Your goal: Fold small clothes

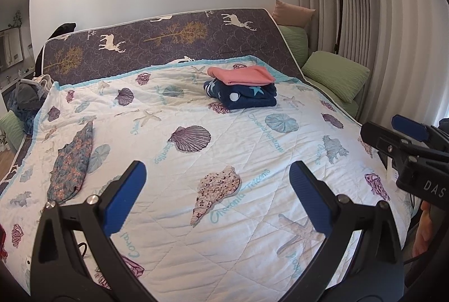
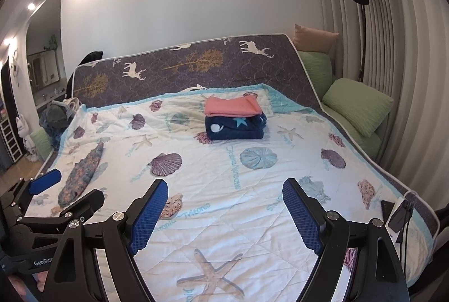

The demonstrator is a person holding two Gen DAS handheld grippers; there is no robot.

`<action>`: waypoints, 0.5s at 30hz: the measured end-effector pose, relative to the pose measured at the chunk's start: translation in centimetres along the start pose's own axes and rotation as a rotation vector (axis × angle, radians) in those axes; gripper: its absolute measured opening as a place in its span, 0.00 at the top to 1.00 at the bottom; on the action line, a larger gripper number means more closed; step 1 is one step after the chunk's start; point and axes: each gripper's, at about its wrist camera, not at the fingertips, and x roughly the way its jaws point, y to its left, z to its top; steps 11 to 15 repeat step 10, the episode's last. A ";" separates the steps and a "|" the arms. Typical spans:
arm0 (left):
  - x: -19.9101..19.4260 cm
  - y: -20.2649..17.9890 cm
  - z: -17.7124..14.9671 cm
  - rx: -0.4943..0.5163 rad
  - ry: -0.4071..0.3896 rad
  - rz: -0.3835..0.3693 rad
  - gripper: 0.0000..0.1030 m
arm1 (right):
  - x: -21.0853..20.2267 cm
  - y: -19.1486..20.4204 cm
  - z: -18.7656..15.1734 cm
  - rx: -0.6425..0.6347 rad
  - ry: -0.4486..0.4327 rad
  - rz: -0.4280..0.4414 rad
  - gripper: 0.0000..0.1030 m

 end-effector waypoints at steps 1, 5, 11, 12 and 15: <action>0.1 0.0 0.0 0.001 0.002 0.000 0.01 | 0.1 0.1 0.0 -0.001 0.002 0.000 0.17; 0.2 0.1 0.1 0.002 0.005 -0.003 0.01 | 0.2 0.2 0.0 -0.003 0.006 0.000 0.17; 0.2 0.1 0.0 0.002 0.005 -0.003 0.01 | 0.4 0.3 0.0 -0.008 0.008 0.000 0.17; 0.2 0.1 0.0 0.002 0.005 -0.003 0.01 | 0.4 0.3 0.0 -0.008 0.008 0.000 0.17; 0.2 0.1 0.0 0.002 0.005 -0.003 0.01 | 0.4 0.3 0.0 -0.008 0.008 0.000 0.17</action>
